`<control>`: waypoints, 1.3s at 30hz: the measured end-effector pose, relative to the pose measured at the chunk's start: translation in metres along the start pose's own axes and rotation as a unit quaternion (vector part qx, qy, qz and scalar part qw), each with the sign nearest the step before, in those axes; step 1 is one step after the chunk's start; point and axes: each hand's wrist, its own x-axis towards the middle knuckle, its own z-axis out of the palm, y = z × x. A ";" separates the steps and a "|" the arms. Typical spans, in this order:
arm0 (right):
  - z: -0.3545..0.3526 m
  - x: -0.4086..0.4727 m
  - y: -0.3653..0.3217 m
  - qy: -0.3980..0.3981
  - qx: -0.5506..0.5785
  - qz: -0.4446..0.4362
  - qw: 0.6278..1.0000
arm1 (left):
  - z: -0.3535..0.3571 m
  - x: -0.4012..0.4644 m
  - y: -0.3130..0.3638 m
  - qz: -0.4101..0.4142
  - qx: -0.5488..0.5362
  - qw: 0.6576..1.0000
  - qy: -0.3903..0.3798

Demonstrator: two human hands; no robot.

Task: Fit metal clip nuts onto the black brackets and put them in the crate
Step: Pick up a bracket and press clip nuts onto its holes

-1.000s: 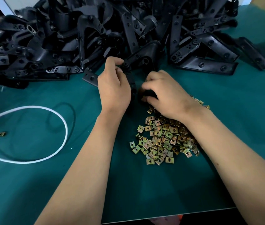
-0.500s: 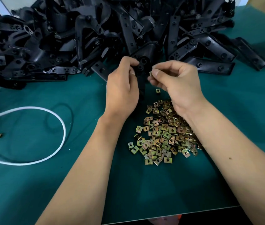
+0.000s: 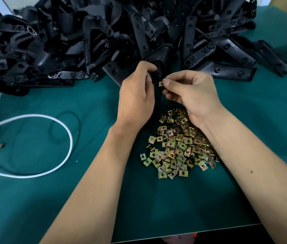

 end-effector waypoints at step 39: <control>-0.022 0.012 -0.007 0.006 -0.236 -0.082 0.968 | 0.007 -0.003 0.001 -0.085 0.022 0.995 0.041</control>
